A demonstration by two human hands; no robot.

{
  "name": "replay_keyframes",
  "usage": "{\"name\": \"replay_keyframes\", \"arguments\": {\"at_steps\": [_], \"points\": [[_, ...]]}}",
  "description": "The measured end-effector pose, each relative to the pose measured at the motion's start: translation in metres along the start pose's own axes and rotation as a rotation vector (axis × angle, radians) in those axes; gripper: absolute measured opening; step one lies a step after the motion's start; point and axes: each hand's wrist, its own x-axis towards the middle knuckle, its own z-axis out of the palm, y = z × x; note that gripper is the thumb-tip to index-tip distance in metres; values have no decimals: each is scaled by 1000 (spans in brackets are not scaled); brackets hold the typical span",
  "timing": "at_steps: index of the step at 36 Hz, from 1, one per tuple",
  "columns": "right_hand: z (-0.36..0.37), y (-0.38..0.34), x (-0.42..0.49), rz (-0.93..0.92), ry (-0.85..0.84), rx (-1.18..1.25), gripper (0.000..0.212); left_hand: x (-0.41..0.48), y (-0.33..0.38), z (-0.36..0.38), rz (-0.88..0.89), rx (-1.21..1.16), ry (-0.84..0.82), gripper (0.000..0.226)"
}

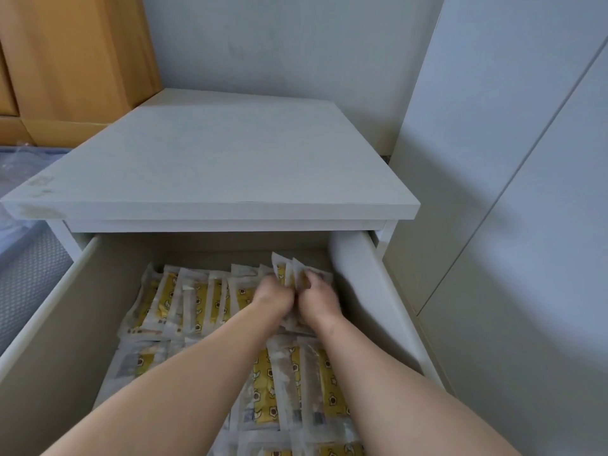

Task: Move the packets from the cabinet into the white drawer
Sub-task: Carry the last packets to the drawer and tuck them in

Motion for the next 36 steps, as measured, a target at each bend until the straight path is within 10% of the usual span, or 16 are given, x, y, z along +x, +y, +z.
{"name": "replay_keyframes", "arguments": {"at_steps": [12, 19, 26, 36], "points": [[-1, 2, -5, -30, -66, -348, 43, -7, 7, -6, 138, 425, 95, 51], [-5, -3, -11, 1, -341, -593, 98, 3, -1, -46, 333, 1036, 175, 42], [-9, 7, -9, -133, -185, -632, 79, 23, -25, -53, 400, 984, -86, 57], [-5, -1, -17, -215, -215, -618, 86, 22, -37, -50, 479, 1029, 11, 57]]}}
